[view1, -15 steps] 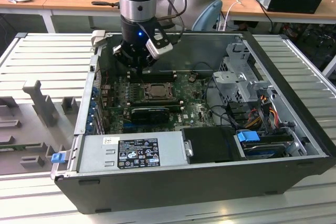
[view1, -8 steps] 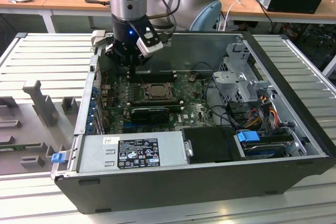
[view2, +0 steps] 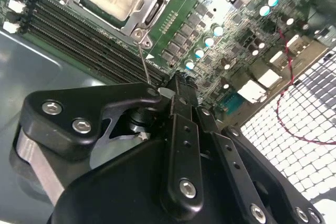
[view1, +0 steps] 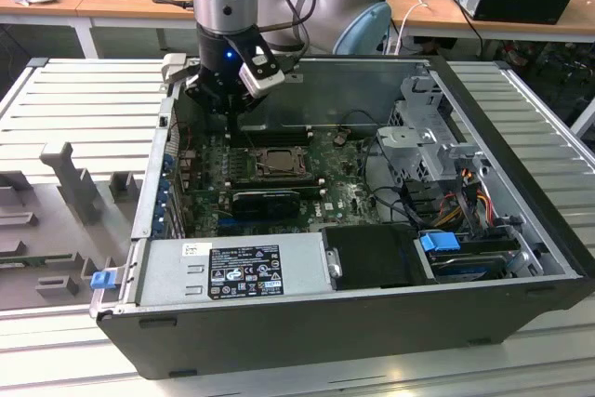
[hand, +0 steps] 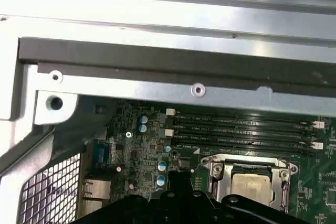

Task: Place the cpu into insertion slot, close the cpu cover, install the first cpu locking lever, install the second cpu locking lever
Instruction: 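Install the first cpu locking lever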

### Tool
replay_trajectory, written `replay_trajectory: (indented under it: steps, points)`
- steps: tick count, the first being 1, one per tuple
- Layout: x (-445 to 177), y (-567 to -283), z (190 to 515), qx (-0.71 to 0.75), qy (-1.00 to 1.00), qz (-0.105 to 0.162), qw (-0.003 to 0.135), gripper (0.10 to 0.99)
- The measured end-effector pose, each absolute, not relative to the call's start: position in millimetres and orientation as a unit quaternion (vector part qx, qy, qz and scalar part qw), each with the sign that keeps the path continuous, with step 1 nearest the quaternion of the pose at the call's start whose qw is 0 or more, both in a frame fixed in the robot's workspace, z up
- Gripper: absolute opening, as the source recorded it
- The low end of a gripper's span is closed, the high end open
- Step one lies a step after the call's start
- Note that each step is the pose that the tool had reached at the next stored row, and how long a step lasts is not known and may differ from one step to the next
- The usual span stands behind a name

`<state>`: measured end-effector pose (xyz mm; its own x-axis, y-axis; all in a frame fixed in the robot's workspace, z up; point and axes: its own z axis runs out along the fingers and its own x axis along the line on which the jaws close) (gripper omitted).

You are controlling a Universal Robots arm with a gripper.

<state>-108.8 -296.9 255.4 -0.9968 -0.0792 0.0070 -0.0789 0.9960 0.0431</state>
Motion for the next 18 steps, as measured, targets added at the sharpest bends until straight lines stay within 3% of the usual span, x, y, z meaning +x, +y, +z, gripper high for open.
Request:
replay_trajectory:
  steps: [18]
  points:
    - [-65.1, -290.0, 253.0, 0.038, -0.999, -0.021, 0.005, 0.106]
